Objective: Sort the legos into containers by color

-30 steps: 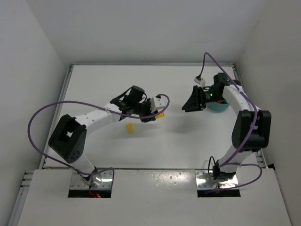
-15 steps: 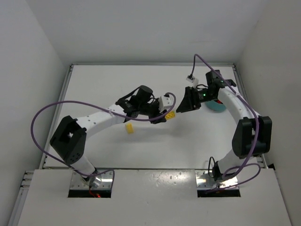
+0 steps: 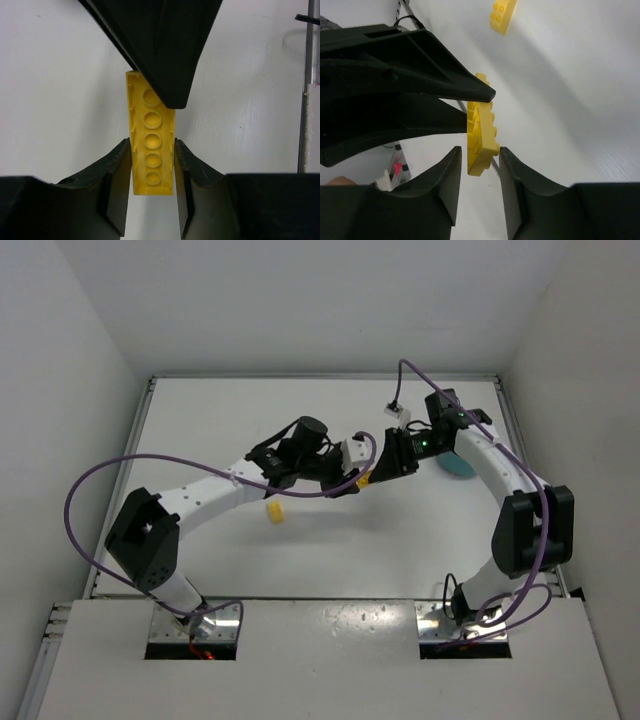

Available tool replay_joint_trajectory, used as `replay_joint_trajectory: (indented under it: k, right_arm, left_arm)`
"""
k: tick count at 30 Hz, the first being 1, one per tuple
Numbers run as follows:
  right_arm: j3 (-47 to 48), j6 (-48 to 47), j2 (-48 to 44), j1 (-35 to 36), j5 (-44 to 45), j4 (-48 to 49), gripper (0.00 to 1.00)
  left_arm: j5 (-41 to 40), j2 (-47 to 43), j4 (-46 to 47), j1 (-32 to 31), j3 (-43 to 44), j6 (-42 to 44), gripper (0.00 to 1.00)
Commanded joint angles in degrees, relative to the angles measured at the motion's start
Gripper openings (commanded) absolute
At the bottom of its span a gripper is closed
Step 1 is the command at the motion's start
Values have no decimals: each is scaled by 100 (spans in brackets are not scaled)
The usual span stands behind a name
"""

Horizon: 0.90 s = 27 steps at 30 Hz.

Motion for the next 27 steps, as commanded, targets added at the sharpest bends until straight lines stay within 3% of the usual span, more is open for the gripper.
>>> replay_joint_trajectory:
  k: [1, 2, 7, 10, 11, 13, 14, 15, 16, 19, 23, 27]
  right_arm:
    - [250, 42, 33, 37, -55, 136, 35]
    - [250, 42, 33, 37, -55, 136, 29]
    - [443, 42, 147, 37, -186, 83, 24]
    - [584, -11, 208, 37, -239, 30, 15]
    - [654, -11, 208, 37, -239, -30, 13]
    - [707, -64, 208, 37, -178, -31, 7]
    - [768, -194, 208, 37, -82, -92, 5]
    - [769, -248, 208, 37, -11, -171, 5]
    - [943, -248, 139, 37, 85, -172, 4]
    - [1460, -547, 77, -25, 848, -549, 3]
    - [1963, -599, -64, -78, 2716, -550, 3]
    - [3093, -924, 644, -375, 4459, -1328, 2]
  left_arm:
    - [8, -210, 171, -96, 196, -45, 21]
    - [-44, -210, 171, -149, 196, 7, 21]
    - [-97, -263, 171, -202, 134, 70, 21]
    - [-150, -263, 119, -255, 134, 70, 22]
    - [-202, -315, 119, -255, 134, 122, 37]
    - [-255, -315, 66, -255, 134, 122, 57]
    - [-325, -376, 14, -255, 134, 122, 80]
    - [-326, -377, 13, -255, 134, 122, 92]
    - [-378, -438, -39, -255, 134, 122, 97]
    - [-64, -570, -101, -71, 134, 53, 99]
    - [184, -842, -267, 394, 134, -27, 99]
    - [236, -1114, -462, 676, 109, -27, 99]
